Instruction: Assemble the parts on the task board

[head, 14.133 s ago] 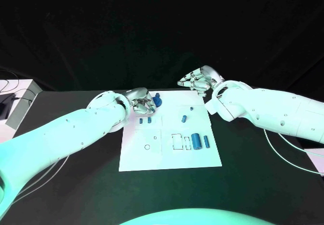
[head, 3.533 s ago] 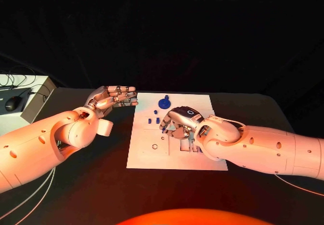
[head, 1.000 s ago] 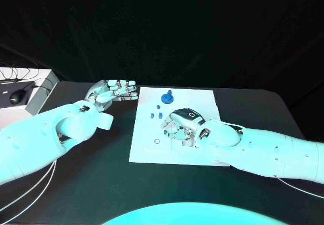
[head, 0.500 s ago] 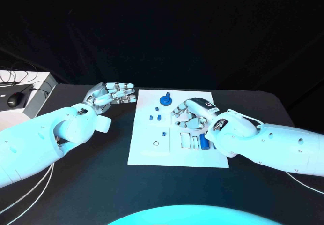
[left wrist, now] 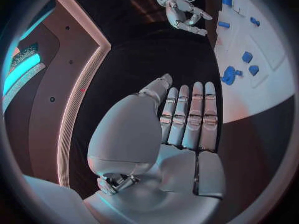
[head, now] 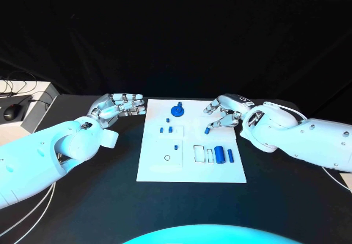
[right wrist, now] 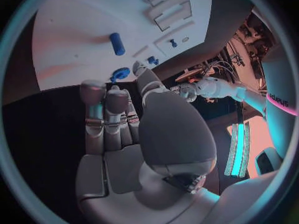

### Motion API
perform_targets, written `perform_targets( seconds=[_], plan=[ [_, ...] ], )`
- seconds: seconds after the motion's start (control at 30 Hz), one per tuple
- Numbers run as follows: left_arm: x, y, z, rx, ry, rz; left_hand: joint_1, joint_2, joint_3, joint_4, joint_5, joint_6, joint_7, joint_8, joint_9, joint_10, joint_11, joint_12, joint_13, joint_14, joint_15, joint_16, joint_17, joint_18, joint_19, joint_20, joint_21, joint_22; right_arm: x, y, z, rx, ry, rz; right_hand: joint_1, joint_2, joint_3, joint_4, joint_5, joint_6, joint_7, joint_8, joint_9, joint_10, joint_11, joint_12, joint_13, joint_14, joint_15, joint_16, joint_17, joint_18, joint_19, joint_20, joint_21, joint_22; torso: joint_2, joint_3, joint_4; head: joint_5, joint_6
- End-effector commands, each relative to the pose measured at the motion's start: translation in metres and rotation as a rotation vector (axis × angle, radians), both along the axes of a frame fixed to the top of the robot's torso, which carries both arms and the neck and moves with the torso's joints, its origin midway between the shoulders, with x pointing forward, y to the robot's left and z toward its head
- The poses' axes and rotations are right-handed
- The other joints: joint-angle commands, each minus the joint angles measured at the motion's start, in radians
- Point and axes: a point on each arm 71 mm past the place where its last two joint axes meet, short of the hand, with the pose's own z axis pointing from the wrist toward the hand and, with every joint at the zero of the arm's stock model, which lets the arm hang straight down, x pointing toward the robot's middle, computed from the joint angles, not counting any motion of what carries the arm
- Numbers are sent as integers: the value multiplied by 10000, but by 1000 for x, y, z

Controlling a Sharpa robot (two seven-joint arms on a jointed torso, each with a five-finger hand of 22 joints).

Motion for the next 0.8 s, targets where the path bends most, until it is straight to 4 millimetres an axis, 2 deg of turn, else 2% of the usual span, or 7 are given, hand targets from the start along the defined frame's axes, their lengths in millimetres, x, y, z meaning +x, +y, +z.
perform_targets(
  seconds=[0.03,0.2,0.3,0.43,0.63,0.7,0.8],
  plan=[
    [-1,-3,1,-202,-96,-171,12,-1,-37,19,-29,30,-3,-7,5,88,10,-17,3,1,-50,-32,-1,-13,-5,45,-29,-8,0,3,-7,-1215,319,506,206,-38,-14,241,-85,-39,-21,28,-11,-75,-8,3,-13,-19,55,56,-37,235,527,62,11,475,6,-6,16,1,-12],
    [-1,-3,1,-196,-78,-166,19,-6,-21,21,-28,20,11,-7,5,78,16,-18,3,-4,-49,-33,-4,-17,0,43,-26,-33,2,5,-12,-1607,472,528,294,-20,4,329,-96,39,-29,27,-9,-41,-16,14,-13,-28,53,81,-67,240,526,67,29,480,17,-12,20,0,-8],
    [-1,-3,0,-189,-67,-160,19,-6,-21,21,-28,20,11,-7,5,77,16,-18,3,-4,-49,-33,-4,-17,0,43,-26,-33,3,6,-15,-1765,524,525,286,57,29,235,-87,90,-7,25,-14,107,-49,6,-16,-30,30,85,-83,222,528,47,41,480,18,-12,17,-3,-21],
    [-1,-2,0,-160,-58,-146,24,-9,-11,21,-28,14,25,-8,5,72,20,-16,3,-9,-47,-32,-5,-19,-1,43,-27,-46,2,8,-20,-1935,644,530,214,243,131,-8,70,339,208,22,-11,494,-89,-36,-15,-13,-5,90,-111,200,539,21,150,500,18,-4,27,5,-48],
    [-1,-1,0,-135,-49,-120,24,-9,-11,21,-28,14,25,-8,5,72,20,-16,3,-9,-47,-32,-5,-19,-1,43,-27,-46,2,10,-25,-2051,753,521,55,431,327,-317,142,653,237,26,-16,902,-158,-56,-10,1,-53,98,-168,177,537,-14,201,498,25,-18,10,5,-75],
    [-1,-1,0,-132,-46,-117,32,-6,11,24,-27,17,34,-7,5,68,21,-17,3,-17,-45,-33,-6,-20,3,38,-24,-71,1,11,-26,-2043,738,521,67,528,572,-418,12,744,214,21,-20,1016,-188,-64,-12,3,-73,102,-182,159,540,-34,251,508,19,-14,5,10,-79],
    [-1,-2,0,-99,-62,-117,32,-6,11,24,-27,17,34,-7,5,68,21,-17,3,-17,-45,-33,-6,-20,3,38,-24,-71,1,12,-27,-2035,712,542,-99,509,1259,-539,-100,863,202,19,-24,1068,-202,-67,-15,8,-93,123,-201,133,538,-61,305,523,17,-2,10,22,-80]
  ],
)
